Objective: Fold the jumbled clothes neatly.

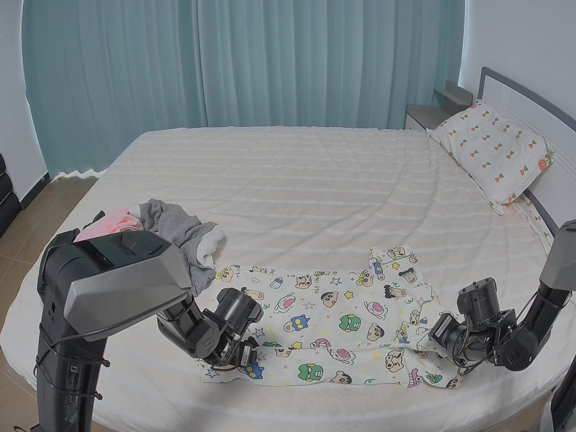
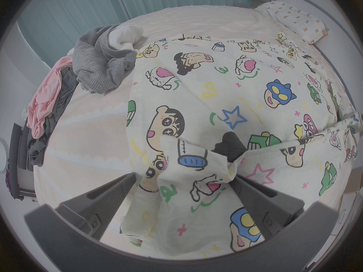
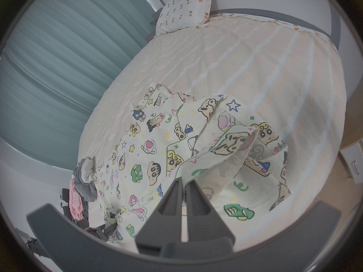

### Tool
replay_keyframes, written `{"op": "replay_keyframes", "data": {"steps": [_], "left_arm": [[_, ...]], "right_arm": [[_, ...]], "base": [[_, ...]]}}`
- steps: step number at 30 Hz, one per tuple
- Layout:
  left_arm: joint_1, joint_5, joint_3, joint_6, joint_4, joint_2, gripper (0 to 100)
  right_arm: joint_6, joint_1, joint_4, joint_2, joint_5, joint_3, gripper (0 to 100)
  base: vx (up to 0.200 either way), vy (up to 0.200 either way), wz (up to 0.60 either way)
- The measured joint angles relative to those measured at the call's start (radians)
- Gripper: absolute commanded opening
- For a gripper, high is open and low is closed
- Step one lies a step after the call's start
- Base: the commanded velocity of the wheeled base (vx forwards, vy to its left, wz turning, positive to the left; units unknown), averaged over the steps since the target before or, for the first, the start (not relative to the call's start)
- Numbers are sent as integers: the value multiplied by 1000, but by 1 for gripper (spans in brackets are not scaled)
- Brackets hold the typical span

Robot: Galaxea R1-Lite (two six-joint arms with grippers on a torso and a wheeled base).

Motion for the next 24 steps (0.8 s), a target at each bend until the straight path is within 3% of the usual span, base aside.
{"op": "replay_keyframes", "data": {"steps": [13,20,24], "left_arm": [[-4,3,0,0,0,1,100],[-5,4,1,0,0,3,100],[-6,4,1,1,0,3,100]], "right_arm": [[-84,51,267,-171,-55,-94,0],[-72,135,403,-196,-72,-89,0],[-19,190,425,-178,-71,-86,0]], "base": [[0,0,0],[0,0,0],[0,0,0]]}}
